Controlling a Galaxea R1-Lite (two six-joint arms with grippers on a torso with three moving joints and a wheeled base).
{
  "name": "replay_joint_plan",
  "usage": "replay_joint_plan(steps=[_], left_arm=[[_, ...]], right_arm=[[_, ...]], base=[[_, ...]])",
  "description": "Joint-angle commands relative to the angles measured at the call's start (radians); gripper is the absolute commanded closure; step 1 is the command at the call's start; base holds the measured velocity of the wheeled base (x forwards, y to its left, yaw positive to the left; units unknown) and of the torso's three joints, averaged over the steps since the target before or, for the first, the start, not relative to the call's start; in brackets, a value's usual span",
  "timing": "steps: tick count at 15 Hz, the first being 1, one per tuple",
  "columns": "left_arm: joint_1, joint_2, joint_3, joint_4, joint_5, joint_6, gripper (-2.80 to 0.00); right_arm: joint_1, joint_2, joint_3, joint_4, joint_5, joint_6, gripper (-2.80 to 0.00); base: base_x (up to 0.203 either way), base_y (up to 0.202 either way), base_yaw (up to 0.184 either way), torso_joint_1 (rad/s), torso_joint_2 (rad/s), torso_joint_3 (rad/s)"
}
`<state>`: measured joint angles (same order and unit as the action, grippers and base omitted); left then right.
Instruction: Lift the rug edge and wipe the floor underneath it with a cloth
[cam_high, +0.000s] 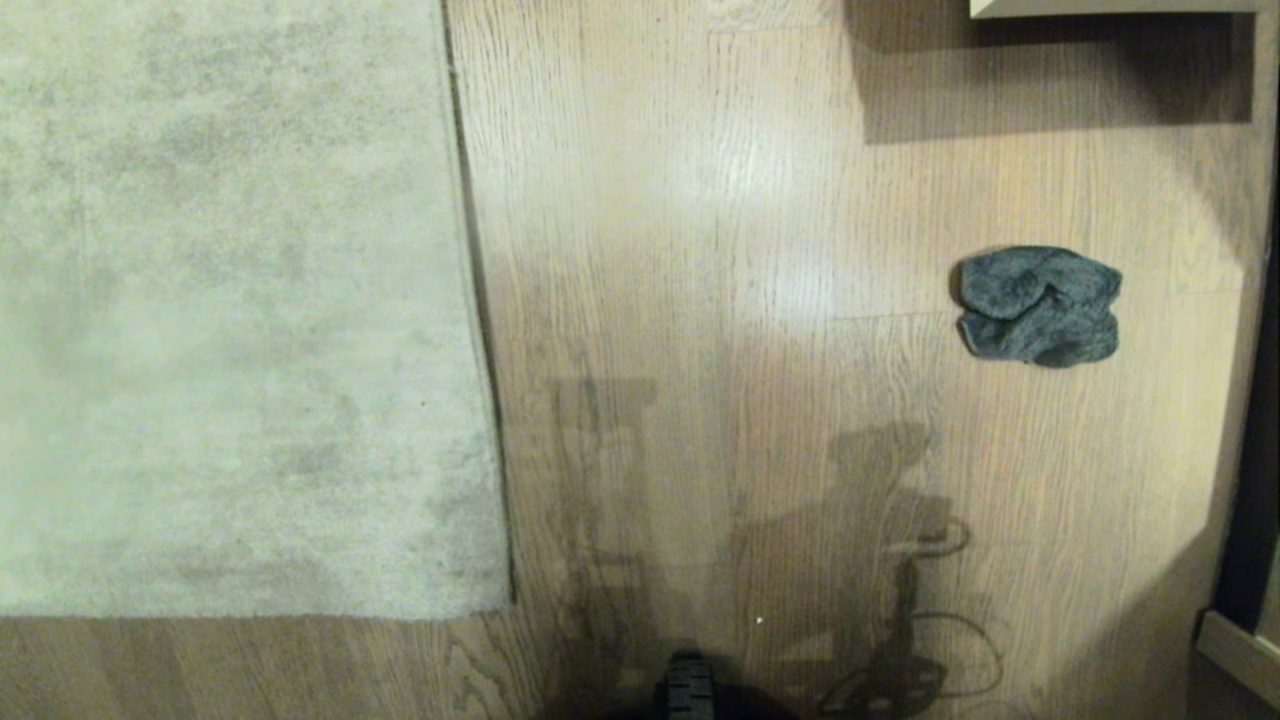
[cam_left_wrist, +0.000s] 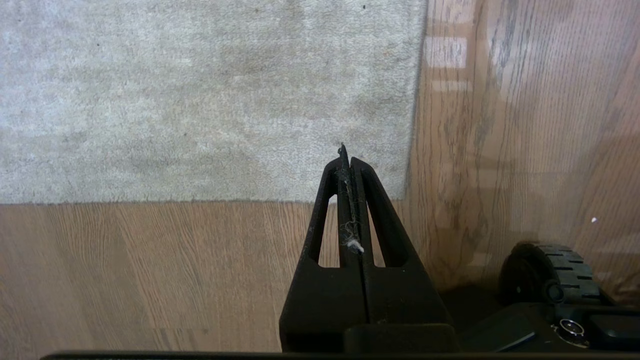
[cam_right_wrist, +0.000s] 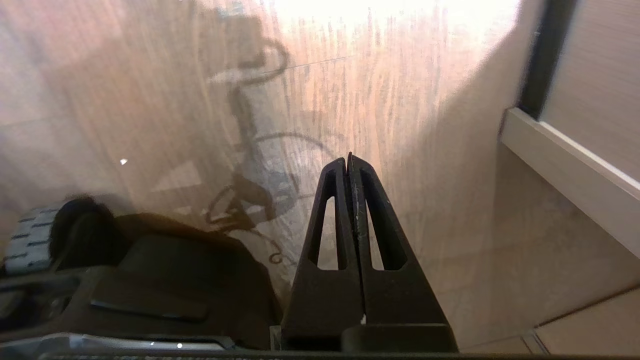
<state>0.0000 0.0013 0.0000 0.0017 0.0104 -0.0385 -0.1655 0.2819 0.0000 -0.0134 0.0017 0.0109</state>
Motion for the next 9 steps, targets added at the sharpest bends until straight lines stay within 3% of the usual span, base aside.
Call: replay_joint_plan(steps=[1,5,9], left_arm=[[0.0,0.0,0.0,0.0,0.0,0.0,0.0],[0.0,0.0,0.0,0.0,0.0,0.0,0.0],[0.0,0.0,0.0,0.0,0.0,-0.001,0.0]], right_arm=[[0.04,0.003,0.0,0.0,0.0,0.0,0.0],[0.139,-0.006,0.0,0.002,0.0,0.0,0.0],[0.149,-0.052,0.0,0.0,0.0,0.0,0.0]], base=[[0.0,0.0,0.0,0.0,0.0,0.0],[0.0,0.0,0.0,0.0,0.0,0.0],[0.0,0.0,0.0,0.0,0.0,0.0]])
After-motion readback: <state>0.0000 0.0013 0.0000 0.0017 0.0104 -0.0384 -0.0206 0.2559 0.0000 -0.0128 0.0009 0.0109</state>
